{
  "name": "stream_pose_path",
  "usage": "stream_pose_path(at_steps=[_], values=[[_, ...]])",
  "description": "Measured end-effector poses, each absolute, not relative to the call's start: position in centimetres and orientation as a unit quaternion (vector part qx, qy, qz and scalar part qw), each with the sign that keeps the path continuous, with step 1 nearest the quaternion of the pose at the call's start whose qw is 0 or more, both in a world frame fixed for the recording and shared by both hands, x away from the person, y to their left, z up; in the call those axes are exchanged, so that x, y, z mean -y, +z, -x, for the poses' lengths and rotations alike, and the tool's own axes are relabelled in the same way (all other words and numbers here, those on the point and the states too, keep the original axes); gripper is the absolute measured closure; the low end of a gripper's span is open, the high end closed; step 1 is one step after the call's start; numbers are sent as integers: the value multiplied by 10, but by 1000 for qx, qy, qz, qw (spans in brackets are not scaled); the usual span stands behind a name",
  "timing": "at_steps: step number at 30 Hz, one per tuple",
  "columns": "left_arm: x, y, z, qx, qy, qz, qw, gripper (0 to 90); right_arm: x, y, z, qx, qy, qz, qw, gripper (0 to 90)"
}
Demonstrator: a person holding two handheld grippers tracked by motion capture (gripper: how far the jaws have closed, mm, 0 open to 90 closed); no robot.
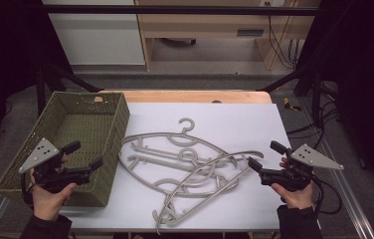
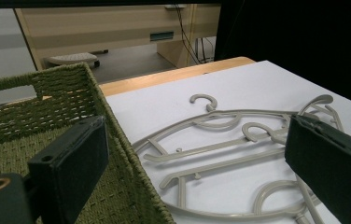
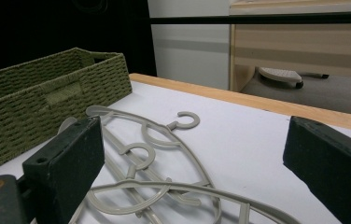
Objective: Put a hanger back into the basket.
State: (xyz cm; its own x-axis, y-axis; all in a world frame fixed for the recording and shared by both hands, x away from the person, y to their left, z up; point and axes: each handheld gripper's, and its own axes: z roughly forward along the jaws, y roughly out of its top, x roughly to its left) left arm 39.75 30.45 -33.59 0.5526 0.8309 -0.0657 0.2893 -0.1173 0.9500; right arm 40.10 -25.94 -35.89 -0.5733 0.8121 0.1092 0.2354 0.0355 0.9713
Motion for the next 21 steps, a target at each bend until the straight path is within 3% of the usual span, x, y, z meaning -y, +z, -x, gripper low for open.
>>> stream_pose_path(at_steps=[21], values=[[-255, -350, -399, -368, 226, -754, 495, 75, 254, -360, -403, -685, 565, -385, 252, 53]])
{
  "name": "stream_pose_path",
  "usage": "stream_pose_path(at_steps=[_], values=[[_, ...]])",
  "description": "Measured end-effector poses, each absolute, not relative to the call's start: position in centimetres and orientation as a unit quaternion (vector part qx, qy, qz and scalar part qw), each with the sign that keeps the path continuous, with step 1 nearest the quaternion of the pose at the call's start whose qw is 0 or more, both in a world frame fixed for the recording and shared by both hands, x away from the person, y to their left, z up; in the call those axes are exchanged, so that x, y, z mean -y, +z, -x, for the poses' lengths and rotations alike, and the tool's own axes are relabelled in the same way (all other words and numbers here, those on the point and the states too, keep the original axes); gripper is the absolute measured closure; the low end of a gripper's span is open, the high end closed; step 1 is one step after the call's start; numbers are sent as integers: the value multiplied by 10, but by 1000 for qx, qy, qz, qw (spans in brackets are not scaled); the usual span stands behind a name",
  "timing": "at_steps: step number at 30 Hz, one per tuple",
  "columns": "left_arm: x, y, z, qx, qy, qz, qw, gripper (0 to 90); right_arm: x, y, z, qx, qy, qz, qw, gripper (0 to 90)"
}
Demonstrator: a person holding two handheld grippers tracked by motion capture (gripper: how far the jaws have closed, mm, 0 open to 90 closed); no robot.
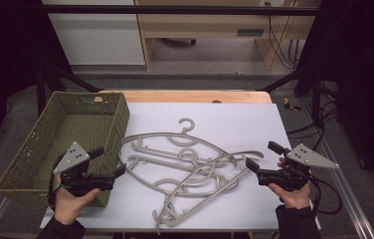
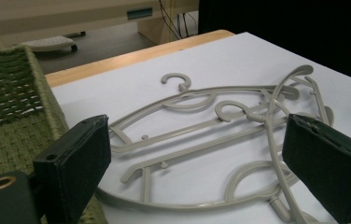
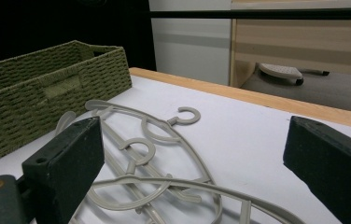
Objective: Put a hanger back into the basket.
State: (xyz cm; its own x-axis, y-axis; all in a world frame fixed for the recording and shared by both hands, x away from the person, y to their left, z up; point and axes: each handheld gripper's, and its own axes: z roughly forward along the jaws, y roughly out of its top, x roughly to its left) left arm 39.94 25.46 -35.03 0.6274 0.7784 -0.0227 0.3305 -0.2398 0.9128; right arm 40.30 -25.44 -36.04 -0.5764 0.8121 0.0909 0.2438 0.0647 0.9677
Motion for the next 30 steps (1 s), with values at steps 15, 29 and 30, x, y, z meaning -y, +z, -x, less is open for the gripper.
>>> stream_pose_path(at_steps=[15, 29, 30], values=[[-203, -365, -405, -335, 191, -807, 448, 89, 250, -361, -404, -693, 557, -385, 248, 51], [-142, -383, -420, -300, 161, -850, 401, 113, 246, -361, -404, -697, 555, -383, 246, 50], [-138, -385, -421, -298, 160, -853, 398, 118, 246, -361, -403, -696, 556, -383, 246, 50]])
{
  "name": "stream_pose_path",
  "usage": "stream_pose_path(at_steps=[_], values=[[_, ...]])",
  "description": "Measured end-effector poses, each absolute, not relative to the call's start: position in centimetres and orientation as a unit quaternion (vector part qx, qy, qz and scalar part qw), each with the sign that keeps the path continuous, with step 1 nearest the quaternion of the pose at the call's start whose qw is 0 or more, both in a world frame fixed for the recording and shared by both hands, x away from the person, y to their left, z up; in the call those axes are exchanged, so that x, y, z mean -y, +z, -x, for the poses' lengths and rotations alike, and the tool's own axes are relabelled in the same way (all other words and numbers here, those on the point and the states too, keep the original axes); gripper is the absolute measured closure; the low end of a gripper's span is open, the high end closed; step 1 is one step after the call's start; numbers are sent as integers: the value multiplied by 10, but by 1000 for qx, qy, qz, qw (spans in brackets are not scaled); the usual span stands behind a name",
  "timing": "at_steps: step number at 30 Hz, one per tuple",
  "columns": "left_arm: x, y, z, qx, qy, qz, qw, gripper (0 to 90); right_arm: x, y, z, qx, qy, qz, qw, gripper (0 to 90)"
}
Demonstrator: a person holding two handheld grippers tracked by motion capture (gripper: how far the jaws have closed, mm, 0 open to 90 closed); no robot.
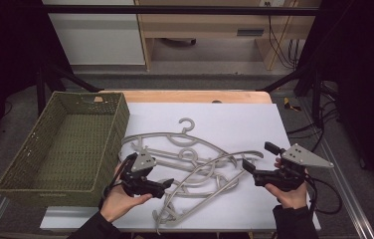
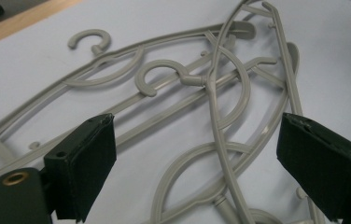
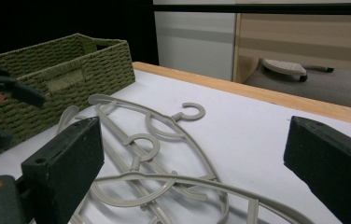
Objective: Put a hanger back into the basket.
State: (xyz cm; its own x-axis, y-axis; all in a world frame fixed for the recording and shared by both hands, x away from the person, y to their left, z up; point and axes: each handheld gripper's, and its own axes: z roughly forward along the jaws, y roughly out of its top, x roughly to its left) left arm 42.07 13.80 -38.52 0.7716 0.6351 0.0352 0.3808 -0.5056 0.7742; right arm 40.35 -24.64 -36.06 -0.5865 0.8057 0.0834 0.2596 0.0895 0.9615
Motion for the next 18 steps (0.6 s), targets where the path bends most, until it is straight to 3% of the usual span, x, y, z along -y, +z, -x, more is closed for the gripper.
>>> stream_pose_path(at_steps=[10, 18], values=[[-113, -406, -431, -294, 137, -873, 364, 169, 247, -360, -403, -697, 555, -382, 246, 50], [-94, -425, -439, -284, 119, -893, 327, 274, 248, -360, -403, -696, 556, -382, 245, 50]])
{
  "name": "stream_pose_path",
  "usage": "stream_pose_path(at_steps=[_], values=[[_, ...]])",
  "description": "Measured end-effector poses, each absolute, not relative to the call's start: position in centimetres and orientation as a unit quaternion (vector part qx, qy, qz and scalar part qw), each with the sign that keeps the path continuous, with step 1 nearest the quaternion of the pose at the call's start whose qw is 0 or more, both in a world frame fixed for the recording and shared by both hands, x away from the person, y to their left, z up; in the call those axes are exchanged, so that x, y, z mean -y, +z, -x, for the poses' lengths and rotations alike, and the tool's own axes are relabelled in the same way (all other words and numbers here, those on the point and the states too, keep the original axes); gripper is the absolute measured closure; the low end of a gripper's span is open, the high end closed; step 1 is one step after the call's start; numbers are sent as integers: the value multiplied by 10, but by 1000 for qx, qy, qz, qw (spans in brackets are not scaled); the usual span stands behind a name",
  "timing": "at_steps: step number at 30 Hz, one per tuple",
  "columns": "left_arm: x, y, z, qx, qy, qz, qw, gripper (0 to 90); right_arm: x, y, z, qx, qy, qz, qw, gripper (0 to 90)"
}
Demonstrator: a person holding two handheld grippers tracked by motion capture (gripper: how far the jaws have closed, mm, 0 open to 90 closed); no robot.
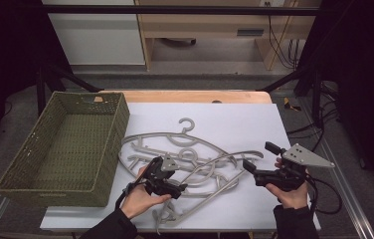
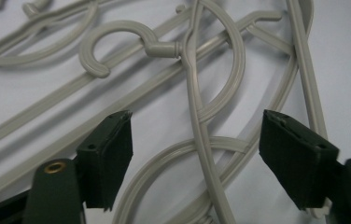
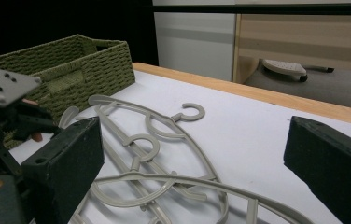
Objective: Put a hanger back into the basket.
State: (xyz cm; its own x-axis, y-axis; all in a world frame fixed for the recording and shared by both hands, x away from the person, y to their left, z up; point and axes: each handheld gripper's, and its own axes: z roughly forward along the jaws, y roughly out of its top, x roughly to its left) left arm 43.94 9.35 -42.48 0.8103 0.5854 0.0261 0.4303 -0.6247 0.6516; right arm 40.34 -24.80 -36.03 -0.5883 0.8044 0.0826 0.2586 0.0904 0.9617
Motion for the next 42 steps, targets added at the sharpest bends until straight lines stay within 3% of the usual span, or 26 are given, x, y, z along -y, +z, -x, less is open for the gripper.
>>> stream_pose_path(at_steps=[18, 32, 42], values=[[-79, -451, -448, -294, 96, -909, 278, 612, 246, -362, -405, -700, 553, -383, 242, 50], [-73, -452, -450, -310, 87, -904, 282, 766, 245, -362, -405, -701, 551, -383, 243, 50], [-72, -450, -450, -329, 91, -897, 280, 791, 245, -363, -406, -702, 550, -382, 241, 49]])
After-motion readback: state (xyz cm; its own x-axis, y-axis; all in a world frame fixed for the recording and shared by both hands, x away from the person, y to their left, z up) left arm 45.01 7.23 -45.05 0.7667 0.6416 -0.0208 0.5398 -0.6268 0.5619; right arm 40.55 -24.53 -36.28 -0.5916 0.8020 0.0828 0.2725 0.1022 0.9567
